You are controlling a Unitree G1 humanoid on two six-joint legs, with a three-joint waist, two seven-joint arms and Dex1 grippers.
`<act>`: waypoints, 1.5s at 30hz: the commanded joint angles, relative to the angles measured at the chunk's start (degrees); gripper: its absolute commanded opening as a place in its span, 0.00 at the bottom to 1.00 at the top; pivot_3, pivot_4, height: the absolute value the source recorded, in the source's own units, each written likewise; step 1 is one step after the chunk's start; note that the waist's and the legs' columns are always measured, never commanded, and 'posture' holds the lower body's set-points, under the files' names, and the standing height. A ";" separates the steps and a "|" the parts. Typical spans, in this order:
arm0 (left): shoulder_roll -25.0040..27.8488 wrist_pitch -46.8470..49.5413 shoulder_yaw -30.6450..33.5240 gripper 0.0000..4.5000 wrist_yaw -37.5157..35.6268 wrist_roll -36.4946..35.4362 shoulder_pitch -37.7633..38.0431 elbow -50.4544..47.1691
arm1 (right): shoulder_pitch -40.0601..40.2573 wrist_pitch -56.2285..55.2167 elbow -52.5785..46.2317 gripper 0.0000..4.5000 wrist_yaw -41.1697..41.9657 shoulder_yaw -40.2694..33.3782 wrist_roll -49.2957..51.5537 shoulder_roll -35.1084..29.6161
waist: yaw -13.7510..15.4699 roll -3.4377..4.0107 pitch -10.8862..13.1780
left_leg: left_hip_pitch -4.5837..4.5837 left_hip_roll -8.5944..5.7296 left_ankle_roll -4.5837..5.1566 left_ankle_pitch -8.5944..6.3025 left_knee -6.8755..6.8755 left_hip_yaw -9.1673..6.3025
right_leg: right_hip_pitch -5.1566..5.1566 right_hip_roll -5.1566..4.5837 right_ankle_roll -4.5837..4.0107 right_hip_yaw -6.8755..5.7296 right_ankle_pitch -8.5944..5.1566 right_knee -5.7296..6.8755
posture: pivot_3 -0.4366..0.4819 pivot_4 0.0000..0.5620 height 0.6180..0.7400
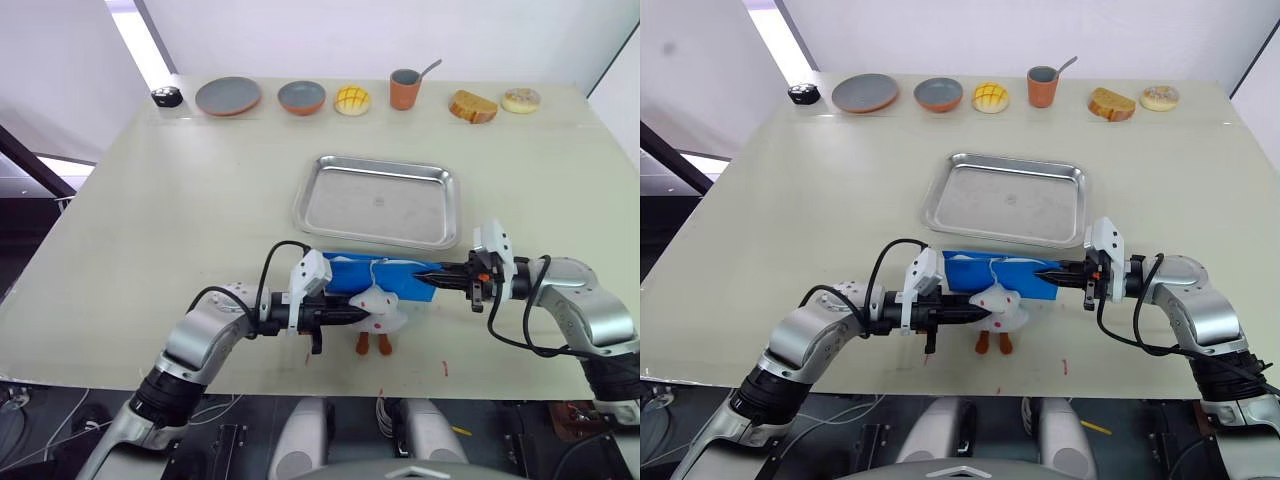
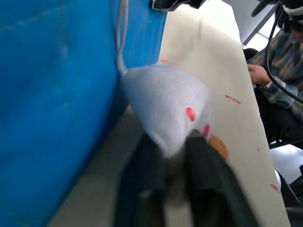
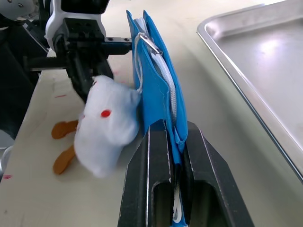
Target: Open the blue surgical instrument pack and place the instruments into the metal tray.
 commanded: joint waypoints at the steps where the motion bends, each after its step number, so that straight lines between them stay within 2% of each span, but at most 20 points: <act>1: 1.58 -1.47 7.75 0.02 -4.96 -6.74 0.71 -1.57 | -0.93 -0.55 -1.46 0.00 -0.46 -0.72 -0.16 -0.21 | -0.02 0.00 0.00 | -0.01 0.01 0.00 0.00 0.00 0.01 | -0.02 0.00 0.00 0.00 0.00 0.00 | 0.48 0.27 1.00; 4: 5.54 -0.71 14.28 0.02 -9.43 -11.00 1.26 -0.53 | -0.66 -1.10 -1.01 0.00 -0.61 -0.83 -0.38 -0.07 | -0.04 0.00 0.00 | -0.02 0.05 0.00 0.00 0.00 0.00 | -0.04 0.00 0.00 -0.01 0.00 0.02 | 0.48 0.27 1.00; 9: 12.17 -2.81 19.24 0.02 -14.17 -9.54 1.93 5.74 | -0.28 -1.57 -0.33 0.00 -1.04 -1.32 -0.40 0.14 | -0.02 0.01 0.01 | -0.02 0.00 0.00 0.00 0.00 0.03 | -0.04 -0.02 0.00 0.00 0.00 0.01 | 0.48 0.27 1.00; 16: 17.41 -8.58 18.84 0.02 -17.82 -3.06 1.41 17.18 | 0.65 -2.13 0.40 0.00 -1.02 -1.99 -0.43 -0.39 | 0.03 0.01 0.01 | -0.04 0.02 0.00 0.00 -0.04 0.04 | -0.11 0.02 -0.01 -0.01 0.00 0.02 | 0.48 0.27 1.00; 19: 19.35 -14.36 16.45 0.02 -19.22 3.12 1.80 24.24 | 0.73 -1.70 0.11 0.00 -1.24 -2.43 -0.16 -0.61 | 0.01 0.01 0.01 | -0.05 0.01 0.00 0.00 -0.03 0.09 | -0.10 -0.01 0.00 0.02 0.00 0.01 | 0.48 0.27 1.00; 28: 16.35 -16.24 11.30 0.02 -18.14 7.47 -0.22 22.34 | -0.30 1.18 -2.27 0.00 -2.06 -4.06 3.93 0.22 | 0.12 0.02 0.01 | -0.07 0.02 0.00 0.00 -0.05 0.13 | -0.15 -0.02 0.00 0.05 0.00 0.04 | 0.48 0.27 1.00; 35: 15.03 -16.83 9.67 0.02 -18.23 9.51 -0.50 21.31 | -6.08 12.93 -7.73 0.00 -10.11 -13.75 23.25 6.75 | 0.30 0.05 0.01 | -0.08 -0.01 0.00 0.00 -0.03 0.12 | -0.14 -0.08 0.01 0.05 0.01 0.08 | 0.48 0.27 1.00; 40: 14.59 -19.58 9.54 0.02 -19.24 10.54 -0.47 23.90 | -8.04 17.82 -10.86 0.00 -15.66 -16.80 31.88 9.67 | 0.54 0.05 0.01 | -0.11 -0.03 0.01 0.00 -0.03 0.04 | -0.11 -0.12 0.01 -0.06 0.01 0.01 | 0.48 0.27 1.00; 45: 14.09 -21.80 9.41 0.02 -19.88 11.10 -0.53 25.54 | -5.14 17.59 -12.66 0.00 -14.57 -14.72 28.05 6.42 | 0.55 0.07 0.00 | -0.13 -0.05 0.01 0.00 -0.04 0.10 | -0.15 -0.14 0.01 -0.02 0.01 0.02 | 0.48 0.27 1.00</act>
